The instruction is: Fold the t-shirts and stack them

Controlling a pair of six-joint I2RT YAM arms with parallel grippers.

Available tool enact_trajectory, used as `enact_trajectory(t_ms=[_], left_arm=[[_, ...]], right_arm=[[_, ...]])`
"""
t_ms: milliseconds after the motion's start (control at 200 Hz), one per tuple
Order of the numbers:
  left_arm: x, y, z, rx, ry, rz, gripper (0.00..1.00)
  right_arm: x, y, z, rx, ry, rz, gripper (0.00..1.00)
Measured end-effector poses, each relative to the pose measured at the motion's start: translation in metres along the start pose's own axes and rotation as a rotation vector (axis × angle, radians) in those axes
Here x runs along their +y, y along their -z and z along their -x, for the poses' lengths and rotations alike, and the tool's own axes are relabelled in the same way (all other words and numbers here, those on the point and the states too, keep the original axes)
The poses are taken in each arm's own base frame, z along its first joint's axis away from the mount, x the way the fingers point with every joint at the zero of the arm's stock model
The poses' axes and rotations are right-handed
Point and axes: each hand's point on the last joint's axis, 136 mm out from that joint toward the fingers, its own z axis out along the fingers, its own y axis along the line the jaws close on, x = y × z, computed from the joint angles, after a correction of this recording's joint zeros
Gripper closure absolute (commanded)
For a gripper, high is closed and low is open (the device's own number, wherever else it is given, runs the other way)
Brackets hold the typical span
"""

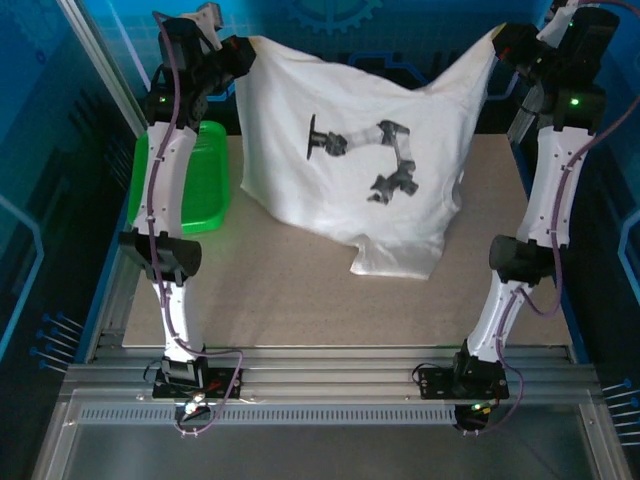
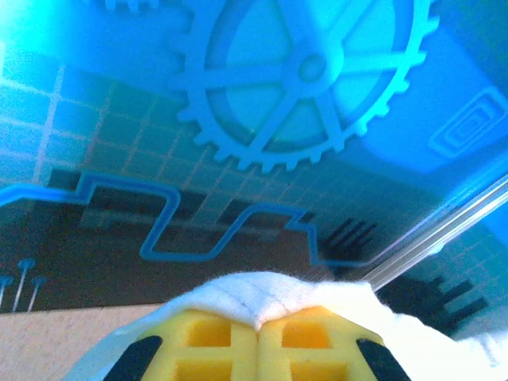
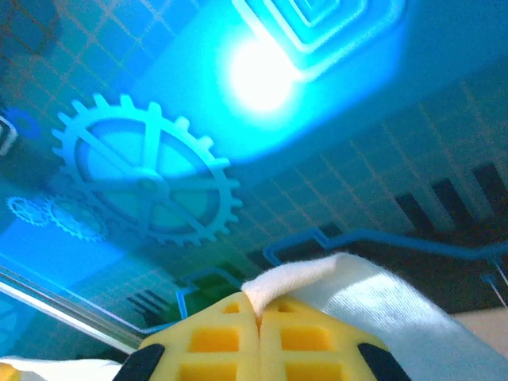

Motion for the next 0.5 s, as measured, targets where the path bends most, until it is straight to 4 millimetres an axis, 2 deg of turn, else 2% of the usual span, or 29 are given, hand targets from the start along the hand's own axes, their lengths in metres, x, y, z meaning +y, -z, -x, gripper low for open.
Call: enact_trajectory(t_ms=[175,305,405,455,500], left_arm=[[0.001,0.013,0.040,-0.102,-0.022,-0.067,1.00],[-0.007,0.027,0.059,-0.144,-0.055,-0.135,1.00],[-0.006,0.034,0.049,-0.112,-0.052,-0.157,1.00],[-0.001,0.036,0.033,-0.077,-0.035,-0.150,1.00],[0.007,0.039,0.014,-0.038,-0.014,-0.136,1.00]], right_arm=[[-0.003,-0.002,0.010,-0.034,-0.021,0.016,1.00],[-0.001,0.012,0.009,-0.024,-0.006,-0.001,1.00],[0.002,0.030,0.000,0.007,0.003,-0.029,1.00],[0.001,0.041,-0.012,0.035,0.001,-0.051,1.00],[-0.003,0.052,-0.031,0.074,-0.005,-0.074,1.00]])
